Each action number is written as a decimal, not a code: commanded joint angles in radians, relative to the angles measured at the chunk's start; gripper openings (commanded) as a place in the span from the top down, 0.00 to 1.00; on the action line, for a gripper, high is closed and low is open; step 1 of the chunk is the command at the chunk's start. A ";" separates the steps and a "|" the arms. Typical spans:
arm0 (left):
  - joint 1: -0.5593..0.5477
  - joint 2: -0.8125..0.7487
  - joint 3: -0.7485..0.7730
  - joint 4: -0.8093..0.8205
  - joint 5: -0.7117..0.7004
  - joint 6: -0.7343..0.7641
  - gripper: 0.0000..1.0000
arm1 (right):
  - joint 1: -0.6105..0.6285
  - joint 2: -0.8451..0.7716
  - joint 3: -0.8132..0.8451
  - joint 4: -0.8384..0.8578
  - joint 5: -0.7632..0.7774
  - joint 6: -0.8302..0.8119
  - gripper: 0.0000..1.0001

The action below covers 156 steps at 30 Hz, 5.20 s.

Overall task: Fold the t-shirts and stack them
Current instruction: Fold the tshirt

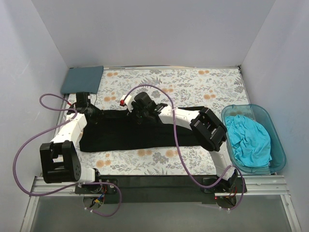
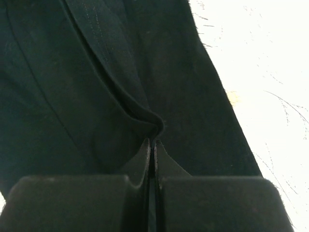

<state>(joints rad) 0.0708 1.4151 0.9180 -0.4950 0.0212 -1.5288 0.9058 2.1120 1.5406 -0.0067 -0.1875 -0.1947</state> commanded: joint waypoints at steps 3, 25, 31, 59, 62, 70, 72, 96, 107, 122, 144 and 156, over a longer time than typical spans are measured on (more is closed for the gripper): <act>0.011 -0.108 -0.071 -0.034 -0.053 -0.037 1.00 | 0.033 -0.069 -0.036 -0.047 0.049 -0.069 0.98; 0.026 -0.243 -0.294 -0.016 -0.150 -0.099 1.00 | 0.117 -0.058 -0.112 -0.102 0.082 -0.115 0.81; 0.027 -0.252 -0.282 -0.020 -0.175 -0.082 0.93 | 0.134 -0.093 -0.119 -0.125 0.074 -0.117 0.69; 0.024 -0.143 -0.301 0.059 -0.102 -0.060 0.82 | 0.133 0.026 0.047 -0.113 0.031 0.051 0.68; 0.040 -0.119 -0.337 0.069 -0.127 -0.088 0.82 | 0.130 0.017 -0.008 -0.110 0.055 0.055 0.68; 0.047 -0.097 -0.344 0.062 -0.113 -0.067 0.80 | 0.065 -0.122 -0.097 -0.055 0.017 0.120 0.66; 0.046 -0.105 -0.346 0.064 -0.113 -0.064 0.80 | 0.041 -0.126 -0.088 -0.046 -0.012 0.144 0.65; 0.047 -0.105 -0.350 0.072 -0.101 -0.059 0.80 | -0.015 0.034 0.016 -0.036 -0.175 0.169 0.76; 0.047 -0.107 -0.372 0.067 -0.095 -0.080 0.80 | -0.059 0.022 -0.019 -0.016 -0.194 0.214 0.99; 0.050 -0.159 -0.347 0.050 -0.096 -0.085 0.69 | -0.091 -0.035 -0.094 -0.010 -0.192 0.359 0.94; -0.089 -0.234 -0.212 -0.013 -0.093 -0.088 0.48 | -0.116 -0.504 -0.523 -0.294 0.341 0.172 0.56; -0.201 0.005 -0.183 0.062 -0.092 -0.130 0.50 | -0.131 -0.500 -0.648 -0.424 0.341 0.215 0.55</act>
<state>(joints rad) -0.1215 1.3849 0.7109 -0.4614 -0.0563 -1.6524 0.7769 1.6402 0.9432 -0.3668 0.1612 0.0002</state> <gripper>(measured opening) 0.500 0.449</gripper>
